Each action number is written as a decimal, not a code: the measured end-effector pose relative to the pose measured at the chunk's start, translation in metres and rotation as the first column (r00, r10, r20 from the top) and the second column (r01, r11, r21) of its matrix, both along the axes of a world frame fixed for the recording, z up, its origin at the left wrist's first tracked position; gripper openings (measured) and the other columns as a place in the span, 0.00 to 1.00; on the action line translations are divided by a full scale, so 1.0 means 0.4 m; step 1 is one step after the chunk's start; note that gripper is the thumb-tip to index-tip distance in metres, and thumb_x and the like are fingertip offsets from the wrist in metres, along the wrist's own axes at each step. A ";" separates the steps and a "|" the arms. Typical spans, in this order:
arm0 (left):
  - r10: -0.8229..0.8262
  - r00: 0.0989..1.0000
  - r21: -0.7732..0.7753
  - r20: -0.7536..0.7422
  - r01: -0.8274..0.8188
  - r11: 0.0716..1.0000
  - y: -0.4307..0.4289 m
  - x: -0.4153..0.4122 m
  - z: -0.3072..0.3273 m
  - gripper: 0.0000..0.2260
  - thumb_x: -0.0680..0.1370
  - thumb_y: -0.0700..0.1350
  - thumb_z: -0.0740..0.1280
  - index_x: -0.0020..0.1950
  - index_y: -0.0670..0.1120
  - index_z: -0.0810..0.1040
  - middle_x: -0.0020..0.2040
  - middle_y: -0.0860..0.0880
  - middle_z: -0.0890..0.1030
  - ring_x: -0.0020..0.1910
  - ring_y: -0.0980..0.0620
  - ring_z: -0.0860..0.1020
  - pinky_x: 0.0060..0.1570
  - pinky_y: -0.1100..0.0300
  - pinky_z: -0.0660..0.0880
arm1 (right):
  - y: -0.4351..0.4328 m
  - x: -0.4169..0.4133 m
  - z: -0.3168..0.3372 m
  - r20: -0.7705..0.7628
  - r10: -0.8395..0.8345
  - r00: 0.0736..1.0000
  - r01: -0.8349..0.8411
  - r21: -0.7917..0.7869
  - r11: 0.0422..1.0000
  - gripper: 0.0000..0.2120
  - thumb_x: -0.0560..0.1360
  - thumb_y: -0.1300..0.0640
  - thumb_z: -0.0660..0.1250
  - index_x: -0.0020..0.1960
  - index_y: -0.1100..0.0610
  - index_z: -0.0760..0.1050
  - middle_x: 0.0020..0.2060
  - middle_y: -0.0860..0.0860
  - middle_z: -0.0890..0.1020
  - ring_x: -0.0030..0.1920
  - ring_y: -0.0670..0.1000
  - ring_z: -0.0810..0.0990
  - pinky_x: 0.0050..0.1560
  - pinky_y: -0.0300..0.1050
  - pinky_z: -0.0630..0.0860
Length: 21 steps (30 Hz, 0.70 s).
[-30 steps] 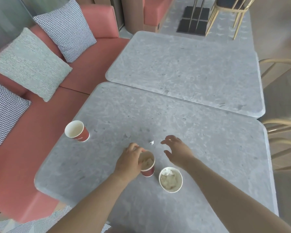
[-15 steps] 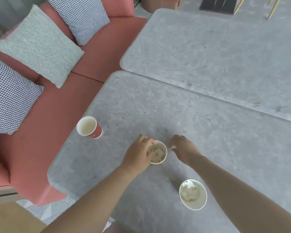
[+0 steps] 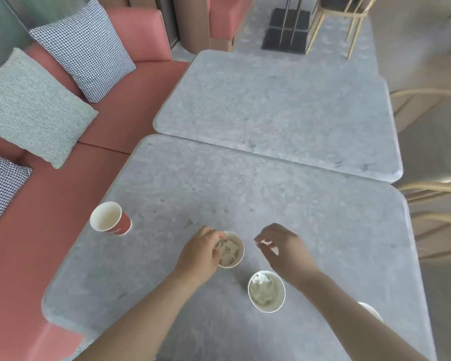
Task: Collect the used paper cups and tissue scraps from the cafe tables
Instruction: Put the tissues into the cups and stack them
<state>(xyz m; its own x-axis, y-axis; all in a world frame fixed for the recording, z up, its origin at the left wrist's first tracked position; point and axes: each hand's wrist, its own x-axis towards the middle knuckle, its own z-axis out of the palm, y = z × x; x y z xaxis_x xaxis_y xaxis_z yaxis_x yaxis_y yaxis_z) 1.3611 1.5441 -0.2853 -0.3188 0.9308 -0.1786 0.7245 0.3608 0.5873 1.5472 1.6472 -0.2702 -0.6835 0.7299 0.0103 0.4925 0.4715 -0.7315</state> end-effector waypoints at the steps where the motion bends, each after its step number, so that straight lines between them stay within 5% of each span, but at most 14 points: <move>1: 0.002 1.000 0.002 -0.006 -0.002 1.000 -0.001 0.006 0.001 0.16 0.72 0.35 0.61 0.56 0.49 0.76 0.57 0.52 0.74 0.55 0.52 0.74 0.50 0.64 0.69 | -0.021 0.022 0.010 0.002 -0.003 1.000 0.003 -0.007 1.000 0.07 0.72 0.62 0.68 0.43 0.51 0.80 0.42 0.43 0.78 0.38 0.40 0.76 0.41 0.25 0.71; 7: 0.000 0.999 -0.059 -0.036 -0.002 0.998 -0.041 0.049 -0.013 0.15 0.73 0.35 0.61 0.57 0.48 0.76 0.58 0.49 0.74 0.56 0.50 0.74 0.53 0.62 0.69 | -0.121 0.112 0.009 0.172 0.072 0.982 -0.066 -0.040 0.997 0.08 0.73 0.60 0.64 0.47 0.51 0.80 0.47 0.43 0.79 0.46 0.43 0.75 0.43 0.29 0.65; 15: 0.081 0.994 -0.099 -0.077 -0.089 0.991 -0.108 0.084 -0.013 0.11 0.75 0.42 0.63 0.56 0.52 0.75 0.57 0.52 0.73 0.54 0.51 0.76 0.47 0.58 0.72 | -0.167 0.169 -0.009 0.252 0.080 0.964 -0.088 0.020 0.996 0.14 0.75 0.58 0.61 0.58 0.48 0.75 0.56 0.44 0.77 0.58 0.45 0.70 0.50 0.41 0.73; 21: 0.128 0.983 0.074 -0.133 -0.119 0.990 -0.157 0.116 0.002 0.08 0.74 0.45 0.67 0.52 0.48 0.78 0.61 0.49 0.71 0.61 0.47 0.71 0.54 0.57 0.71 | -0.162 0.189 -0.031 0.327 0.181 0.928 -0.220 0.086 0.972 0.13 0.75 0.48 0.60 0.59 0.47 0.73 0.56 0.44 0.77 0.60 0.47 0.69 0.57 0.42 0.68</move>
<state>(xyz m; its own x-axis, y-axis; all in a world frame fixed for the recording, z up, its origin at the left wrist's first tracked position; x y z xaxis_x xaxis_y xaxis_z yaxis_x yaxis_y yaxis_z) 1.4074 1.4811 -0.2843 -0.4492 0.8910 -0.0654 0.7520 0.4166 0.5108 1.6228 1.5824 -0.2825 -0.7976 0.5841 -0.1506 0.5741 0.6583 -0.4869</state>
